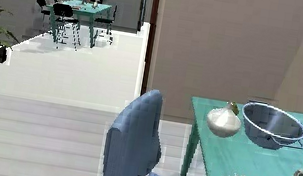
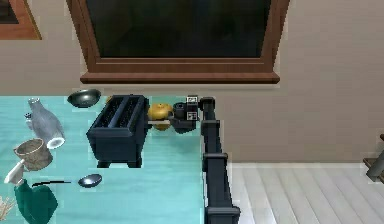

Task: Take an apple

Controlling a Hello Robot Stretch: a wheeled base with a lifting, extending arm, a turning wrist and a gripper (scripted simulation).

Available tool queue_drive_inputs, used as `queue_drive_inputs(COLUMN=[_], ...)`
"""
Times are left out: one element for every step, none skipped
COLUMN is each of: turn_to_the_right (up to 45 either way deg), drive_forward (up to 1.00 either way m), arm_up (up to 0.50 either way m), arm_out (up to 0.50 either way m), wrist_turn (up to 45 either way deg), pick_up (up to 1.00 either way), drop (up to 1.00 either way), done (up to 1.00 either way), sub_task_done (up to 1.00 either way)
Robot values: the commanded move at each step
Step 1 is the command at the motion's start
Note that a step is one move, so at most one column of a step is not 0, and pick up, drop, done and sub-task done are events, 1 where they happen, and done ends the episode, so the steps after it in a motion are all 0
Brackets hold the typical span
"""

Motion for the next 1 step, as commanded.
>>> queue_drive_inputs(turn_to_the_right=[0.0], drive_forward=[0.00], arm_up=[0.00], arm_out=[0.00], wrist_turn=[0.0], pick_up=[0.00], drop=[0.00], done=[1.00], sub_task_done=[0.00])
